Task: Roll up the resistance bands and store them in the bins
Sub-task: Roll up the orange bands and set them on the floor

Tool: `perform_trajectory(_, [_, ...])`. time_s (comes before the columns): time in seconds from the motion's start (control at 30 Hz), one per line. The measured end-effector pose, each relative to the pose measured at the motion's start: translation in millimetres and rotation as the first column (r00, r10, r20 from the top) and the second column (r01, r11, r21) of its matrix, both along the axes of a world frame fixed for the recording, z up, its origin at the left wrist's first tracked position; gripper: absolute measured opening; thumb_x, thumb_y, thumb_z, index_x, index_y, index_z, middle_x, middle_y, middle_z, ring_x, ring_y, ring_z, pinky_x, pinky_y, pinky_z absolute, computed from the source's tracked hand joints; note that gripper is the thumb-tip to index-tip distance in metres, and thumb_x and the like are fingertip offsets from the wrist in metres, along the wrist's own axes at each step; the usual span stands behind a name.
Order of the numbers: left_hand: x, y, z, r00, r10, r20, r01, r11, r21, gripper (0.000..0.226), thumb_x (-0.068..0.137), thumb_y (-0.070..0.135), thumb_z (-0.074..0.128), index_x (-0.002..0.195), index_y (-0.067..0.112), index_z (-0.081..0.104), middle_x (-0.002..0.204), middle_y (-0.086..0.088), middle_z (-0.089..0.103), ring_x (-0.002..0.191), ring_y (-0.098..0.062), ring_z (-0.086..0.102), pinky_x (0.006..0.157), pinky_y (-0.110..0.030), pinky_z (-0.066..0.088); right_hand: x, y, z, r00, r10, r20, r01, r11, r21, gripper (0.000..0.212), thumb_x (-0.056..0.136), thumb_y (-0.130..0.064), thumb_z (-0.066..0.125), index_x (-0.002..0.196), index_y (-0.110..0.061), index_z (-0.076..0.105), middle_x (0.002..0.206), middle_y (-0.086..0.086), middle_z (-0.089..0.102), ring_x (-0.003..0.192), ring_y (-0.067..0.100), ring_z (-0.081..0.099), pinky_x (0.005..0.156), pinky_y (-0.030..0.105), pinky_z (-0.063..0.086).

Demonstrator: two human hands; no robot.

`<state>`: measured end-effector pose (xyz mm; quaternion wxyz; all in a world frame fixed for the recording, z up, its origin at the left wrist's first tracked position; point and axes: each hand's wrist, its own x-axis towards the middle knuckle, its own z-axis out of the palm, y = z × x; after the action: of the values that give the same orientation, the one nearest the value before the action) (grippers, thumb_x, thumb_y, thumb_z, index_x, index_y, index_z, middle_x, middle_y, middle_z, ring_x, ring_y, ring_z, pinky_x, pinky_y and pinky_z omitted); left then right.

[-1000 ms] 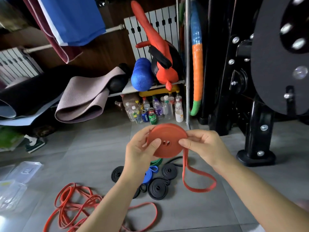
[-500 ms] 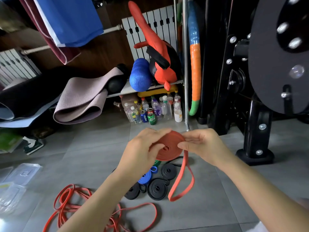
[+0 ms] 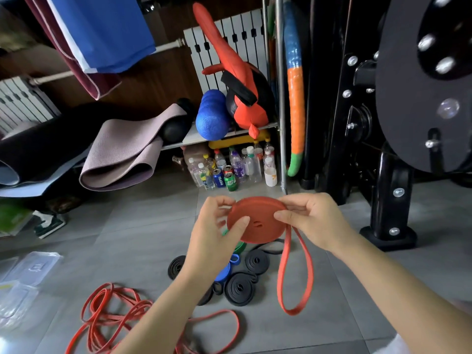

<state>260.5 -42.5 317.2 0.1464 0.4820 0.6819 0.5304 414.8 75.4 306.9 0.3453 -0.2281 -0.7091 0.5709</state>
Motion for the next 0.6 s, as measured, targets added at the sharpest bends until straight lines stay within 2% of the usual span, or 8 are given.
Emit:
perform_trajectory(0.1, [-9,3,15,0.93,-0.156,-0.332,0.094,0.976,-0.196,0.04,0.081,0.03,0.07,0.112,0.045,0.051,0.106,0.026,0.059,0.094,0.006,0.056,0.081,-0.008,0.042,1,-2,-1,0.993,0.023,0.116,-0.035,0.994,0.1,0.028,0.079,-0.003,0.071,0.087,-0.03,0.07,0.076,-0.018,0.072,0.077,0.001,0.069,0.075,0.017,0.054])
perform_trajectory(0.13, [-8,5,18,0.886,-0.214,-0.412,0.094,0.952,-0.291,0.037,0.081,0.036,0.068,0.115,0.043,0.054,0.104,0.025,0.06,0.091,0.005,0.055,0.079,-0.009,0.043,0,-3,-1,0.99,0.028,0.136,-0.046,0.991,0.127,0.029,0.079,-0.004,0.071,0.086,-0.032,0.069,0.076,-0.019,0.072,0.075,0.001,0.069,0.074,0.017,0.054])
perform_trajectory(0.23, [-4,11,20,0.859,-0.221,-0.462,0.054,0.936,-0.348,0.013,0.084,0.033,0.066,0.097,0.035,0.065,0.086,0.019,0.066,0.079,-0.003,0.06,0.073,-0.021,0.047,0,-5,0,0.99,0.025,0.138,-0.043,0.991,0.127,0.031,0.078,-0.006,0.073,0.084,-0.036,0.069,0.078,-0.015,0.073,0.076,0.003,0.069,0.073,0.019,0.055])
perform_trajectory(0.27, [-4,11,20,0.894,-0.198,-0.401,0.068,0.947,-0.315,0.009,0.084,0.027,0.067,0.089,0.034,0.066,0.081,0.018,0.067,0.077,-0.003,0.061,0.072,-0.021,0.048,1,-5,1,0.992,0.019,0.126,-0.032,0.994,0.105,0.031,0.076,-0.007,0.074,0.084,-0.037,0.069,0.079,-0.015,0.073,0.077,0.003,0.07,0.074,0.018,0.054])
perform_trajectory(0.33, [-4,11,21,0.973,-0.159,-0.168,0.119,0.966,-0.229,0.023,0.082,0.013,0.07,0.079,0.035,0.067,0.074,0.018,0.07,0.073,-0.001,0.066,0.069,-0.017,0.052,4,-1,5,0.993,-0.005,0.114,-0.004,0.997,0.079,0.031,0.074,-0.01,0.077,0.084,-0.038,0.068,0.08,-0.019,0.072,0.079,0.0,0.069,0.074,0.014,0.052])
perform_trajectory(0.4, [-5,10,24,0.993,-0.113,0.027,0.116,0.984,-0.139,0.033,0.081,0.004,0.07,0.078,0.037,0.066,0.073,0.019,0.071,0.07,0.002,0.067,0.062,-0.011,0.051,8,4,7,0.991,-0.024,0.132,0.014,0.997,0.075,0.029,0.071,-0.014,0.079,0.084,-0.038,0.068,0.081,-0.02,0.072,0.08,0.0,0.068,0.076,0.014,0.052])
perform_trajectory(0.47, [-5,10,26,0.986,-0.06,0.156,0.073,0.994,-0.076,0.032,0.08,0.004,0.07,0.077,0.035,0.068,0.075,0.016,0.072,0.071,-0.001,0.068,0.059,-0.014,0.052,11,6,7,0.99,-0.044,0.136,0.036,0.997,0.065,0.026,0.071,-0.016,0.079,0.081,-0.037,0.068,0.079,-0.021,0.072,0.079,-0.001,0.068,0.076,0.012,0.052])
perform_trajectory(0.6, [-3,8,21,0.908,-0.022,0.419,0.032,0.999,-0.017,0.019,0.082,0.008,0.066,0.084,0.026,0.072,0.083,0.001,0.074,0.079,-0.015,0.071,0.066,-0.034,0.059,8,5,6,0.997,-0.07,0.039,0.073,0.996,-0.053,0.021,0.072,-0.014,0.078,0.085,-0.029,0.071,0.082,-0.013,0.074,0.082,0.003,0.069,0.078,0.013,0.053])
